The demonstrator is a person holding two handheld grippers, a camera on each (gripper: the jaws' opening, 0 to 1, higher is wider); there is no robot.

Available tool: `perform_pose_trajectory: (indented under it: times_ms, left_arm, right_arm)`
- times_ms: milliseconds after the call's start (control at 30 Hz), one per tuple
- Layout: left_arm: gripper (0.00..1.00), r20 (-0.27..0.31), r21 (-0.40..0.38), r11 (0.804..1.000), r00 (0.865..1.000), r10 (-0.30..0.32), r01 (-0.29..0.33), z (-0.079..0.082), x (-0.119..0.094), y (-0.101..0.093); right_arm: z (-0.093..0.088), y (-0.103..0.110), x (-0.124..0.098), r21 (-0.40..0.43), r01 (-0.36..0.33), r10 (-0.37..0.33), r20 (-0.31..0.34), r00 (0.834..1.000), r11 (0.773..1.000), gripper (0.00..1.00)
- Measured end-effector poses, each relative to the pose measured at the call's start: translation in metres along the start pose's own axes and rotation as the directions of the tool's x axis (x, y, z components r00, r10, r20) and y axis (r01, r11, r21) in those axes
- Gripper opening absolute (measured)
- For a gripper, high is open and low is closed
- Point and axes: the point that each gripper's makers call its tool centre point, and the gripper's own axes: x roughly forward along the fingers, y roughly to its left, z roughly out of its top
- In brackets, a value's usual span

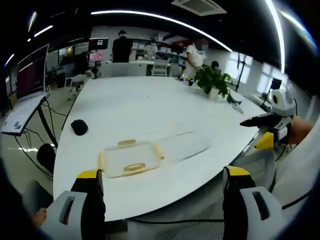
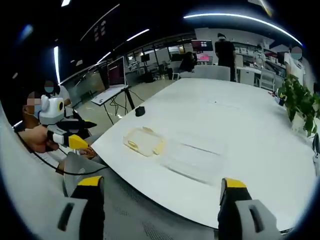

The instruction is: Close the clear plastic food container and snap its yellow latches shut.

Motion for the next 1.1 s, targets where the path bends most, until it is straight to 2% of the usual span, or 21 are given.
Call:
perform_pose_trajectory:
  times_ms: [267,1100]
  left_arm:
    - [0.99,0.0,0.003,1.0,1.0,-0.001,0.001,-0.0003,-0.0004,-0.0008]
    - [0.99,-0.005,0.008,1.0,1.0,-0.004,0.004,-0.0005,-0.0017,-0.0028]
  right_arm:
    - [-0.0013,0.0015,-0.001,0.026,-0.014,0.014,0.0,1.0,1.0,0.96]
    - [0.0035,0.0052,-0.0017,0.008,-0.027,0.027,0.005,1.0,1.0,0.96]
